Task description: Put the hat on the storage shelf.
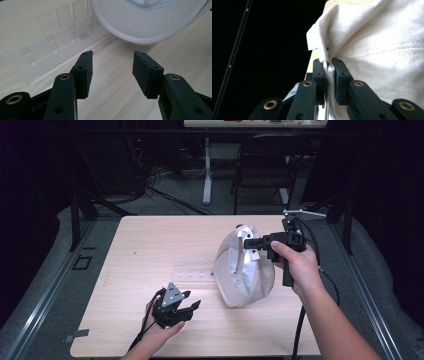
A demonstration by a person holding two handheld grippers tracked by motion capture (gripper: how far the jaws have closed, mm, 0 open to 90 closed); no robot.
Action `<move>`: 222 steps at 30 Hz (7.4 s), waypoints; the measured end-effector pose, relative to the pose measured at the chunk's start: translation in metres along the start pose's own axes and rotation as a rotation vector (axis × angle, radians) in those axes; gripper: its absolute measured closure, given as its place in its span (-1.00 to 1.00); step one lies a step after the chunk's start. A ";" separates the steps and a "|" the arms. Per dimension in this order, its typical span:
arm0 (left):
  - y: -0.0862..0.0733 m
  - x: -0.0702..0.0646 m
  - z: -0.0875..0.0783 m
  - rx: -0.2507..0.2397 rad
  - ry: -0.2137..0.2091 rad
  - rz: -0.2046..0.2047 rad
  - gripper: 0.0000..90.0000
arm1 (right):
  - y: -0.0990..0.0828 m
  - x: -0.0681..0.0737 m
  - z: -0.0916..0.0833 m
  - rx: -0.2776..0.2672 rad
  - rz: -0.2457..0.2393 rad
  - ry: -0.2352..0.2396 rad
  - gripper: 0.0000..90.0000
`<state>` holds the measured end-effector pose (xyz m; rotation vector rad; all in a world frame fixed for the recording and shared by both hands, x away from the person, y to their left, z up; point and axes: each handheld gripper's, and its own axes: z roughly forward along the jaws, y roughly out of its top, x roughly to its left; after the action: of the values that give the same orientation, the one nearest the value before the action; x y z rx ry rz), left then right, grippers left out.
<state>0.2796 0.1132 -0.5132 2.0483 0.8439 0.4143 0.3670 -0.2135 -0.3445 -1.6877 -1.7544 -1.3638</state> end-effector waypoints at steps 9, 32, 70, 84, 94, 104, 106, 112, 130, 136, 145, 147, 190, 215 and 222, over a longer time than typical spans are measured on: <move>0.015 -0.013 0.003 -0.047 -0.039 0.023 -0.04 | 0.011 0.013 0.000 -0.014 -0.003 -0.007 0.82; 0.042 -0.050 0.055 -0.002 0.030 0.129 -0.15 | 0.025 0.029 0.017 -0.030 -0.003 0.001 0.81; 0.077 0.016 0.046 -0.074 -0.016 0.007 0.81 | 0.026 0.031 0.027 -0.031 -0.020 -0.005 0.81; 0.068 0.026 0.066 -0.054 -0.038 0.014 0.80 | 0.026 0.015 0.040 -0.012 -0.003 -0.033 0.81; 0.057 0.026 0.073 -0.064 -0.027 0.001 0.80 | 0.025 0.003 0.043 -0.007 0.016 -0.034 0.81; 0.049 0.027 0.071 -0.074 -0.015 -0.013 0.82 | 0.024 0.005 0.054 0.014 0.010 -0.026 0.81; 0.048 0.027 0.071 -0.074 -0.006 -0.020 0.83 | 0.023 0.006 0.055 0.016 0.008 -0.027 0.81; 0.044 0.026 0.071 -0.076 0.014 -0.057 0.85 | 0.022 0.004 0.057 0.016 0.004 -0.044 0.81; 0.034 0.034 0.080 0.023 0.004 -0.108 0.88 | 0.019 -0.008 0.070 0.032 0.014 -0.067 0.81; 0.030 0.035 0.085 0.052 0.002 -0.131 0.88 | 0.019 -0.011 0.079 0.043 0.011 -0.096 0.80; 0.029 0.034 0.084 0.042 0.009 -0.114 0.83 | 0.017 -0.017 0.076 0.031 0.019 -0.104 0.80; 0.029 0.033 0.082 0.040 0.007 -0.118 0.79 | 0.016 -0.018 0.074 0.030 0.018 -0.108 0.80; 0.006 0.045 -0.003 -0.066 0.018 -0.140 0.27 | 0.016 -0.019 0.074 0.006 0.021 -0.112 0.70; -0.003 0.062 -0.006 -0.069 0.059 -0.156 0.28 | -0.004 -0.022 0.059 -0.079 -0.074 -0.126 0.34; -0.010 0.066 -0.002 -0.046 0.063 -0.167 0.28 | -0.008 -0.022 0.049 -0.079 -0.074 -0.078 0.30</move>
<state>0.3213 0.1643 -0.5212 1.9136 1.0260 0.4030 0.3821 -0.1855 -0.3883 -1.7554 -1.8452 -1.4355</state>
